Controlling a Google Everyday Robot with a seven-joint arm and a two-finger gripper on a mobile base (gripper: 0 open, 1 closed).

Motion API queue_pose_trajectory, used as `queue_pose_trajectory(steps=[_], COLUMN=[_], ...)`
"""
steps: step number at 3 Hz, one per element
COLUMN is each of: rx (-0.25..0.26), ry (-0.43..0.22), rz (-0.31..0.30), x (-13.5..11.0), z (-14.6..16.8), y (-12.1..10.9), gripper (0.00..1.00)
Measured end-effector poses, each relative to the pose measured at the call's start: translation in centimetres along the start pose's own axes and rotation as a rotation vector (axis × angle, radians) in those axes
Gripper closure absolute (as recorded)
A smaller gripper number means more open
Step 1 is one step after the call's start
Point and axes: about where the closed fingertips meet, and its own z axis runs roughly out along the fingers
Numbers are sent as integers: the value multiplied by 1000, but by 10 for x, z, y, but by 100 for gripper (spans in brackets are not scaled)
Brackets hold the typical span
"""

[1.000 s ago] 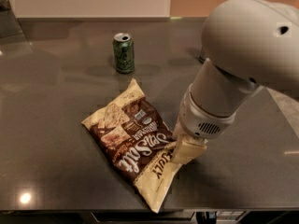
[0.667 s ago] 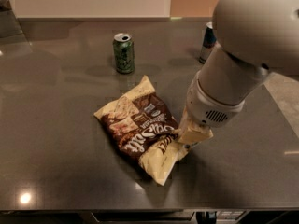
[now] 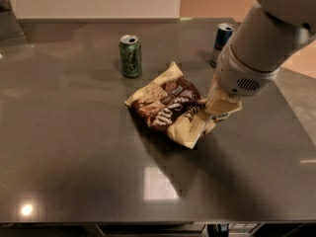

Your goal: Move brown chip bag near redbull can

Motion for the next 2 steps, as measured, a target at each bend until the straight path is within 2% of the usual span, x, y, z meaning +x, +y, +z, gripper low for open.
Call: queue_pose_trajectory(steps=[1, 2], rx=[37, 50], ry=[-2, -18], rz=[-37, -99], x=[8, 20], z=[-6, -7], y=[-38, -71], gripper=[100, 100])
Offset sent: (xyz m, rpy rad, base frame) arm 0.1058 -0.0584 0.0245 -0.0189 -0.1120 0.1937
